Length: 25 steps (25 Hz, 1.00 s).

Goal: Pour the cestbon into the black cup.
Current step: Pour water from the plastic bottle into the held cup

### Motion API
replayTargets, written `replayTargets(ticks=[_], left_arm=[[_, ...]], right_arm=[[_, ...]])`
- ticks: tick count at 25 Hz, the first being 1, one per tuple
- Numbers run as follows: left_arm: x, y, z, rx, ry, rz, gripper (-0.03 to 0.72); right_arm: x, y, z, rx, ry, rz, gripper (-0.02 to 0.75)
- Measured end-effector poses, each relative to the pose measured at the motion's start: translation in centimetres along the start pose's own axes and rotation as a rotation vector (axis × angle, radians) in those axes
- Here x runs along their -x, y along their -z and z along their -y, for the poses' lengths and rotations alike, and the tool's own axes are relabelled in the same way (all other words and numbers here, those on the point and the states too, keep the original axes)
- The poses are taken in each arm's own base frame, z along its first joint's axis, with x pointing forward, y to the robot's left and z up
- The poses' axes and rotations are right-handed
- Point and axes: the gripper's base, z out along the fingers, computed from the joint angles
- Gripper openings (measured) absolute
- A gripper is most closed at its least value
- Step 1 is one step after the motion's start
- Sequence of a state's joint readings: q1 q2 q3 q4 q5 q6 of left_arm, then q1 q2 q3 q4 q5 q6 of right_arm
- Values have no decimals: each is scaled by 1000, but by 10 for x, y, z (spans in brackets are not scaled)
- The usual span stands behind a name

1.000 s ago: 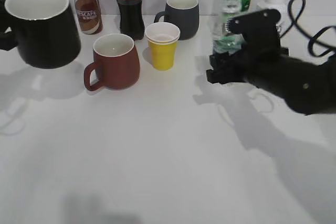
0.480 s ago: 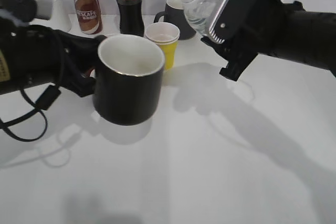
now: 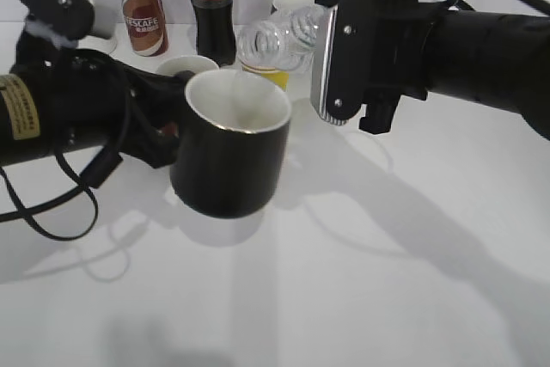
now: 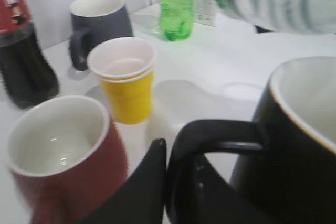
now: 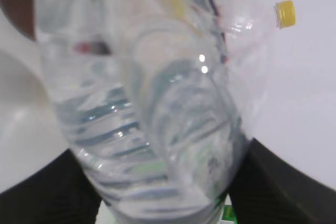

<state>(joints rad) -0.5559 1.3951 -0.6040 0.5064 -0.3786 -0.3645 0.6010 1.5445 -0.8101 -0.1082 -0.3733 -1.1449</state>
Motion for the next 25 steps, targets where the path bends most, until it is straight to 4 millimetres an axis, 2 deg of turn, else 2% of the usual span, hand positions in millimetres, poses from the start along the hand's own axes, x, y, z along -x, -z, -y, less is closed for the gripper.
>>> replayTargets(ticks=[5, 12, 25], left_arm=[[1, -1, 12, -39, -15, 1, 46], [0, -1, 12, -35, -15, -13, 46], [1, 1, 12, -32, -17, -9, 46]], right_arm=[[0, -1, 2, -10, 138, -5, 473], [3, -1, 11, -123, 266, 13, 473], [-1, 1, 21, -230, 381, -61, 473]])
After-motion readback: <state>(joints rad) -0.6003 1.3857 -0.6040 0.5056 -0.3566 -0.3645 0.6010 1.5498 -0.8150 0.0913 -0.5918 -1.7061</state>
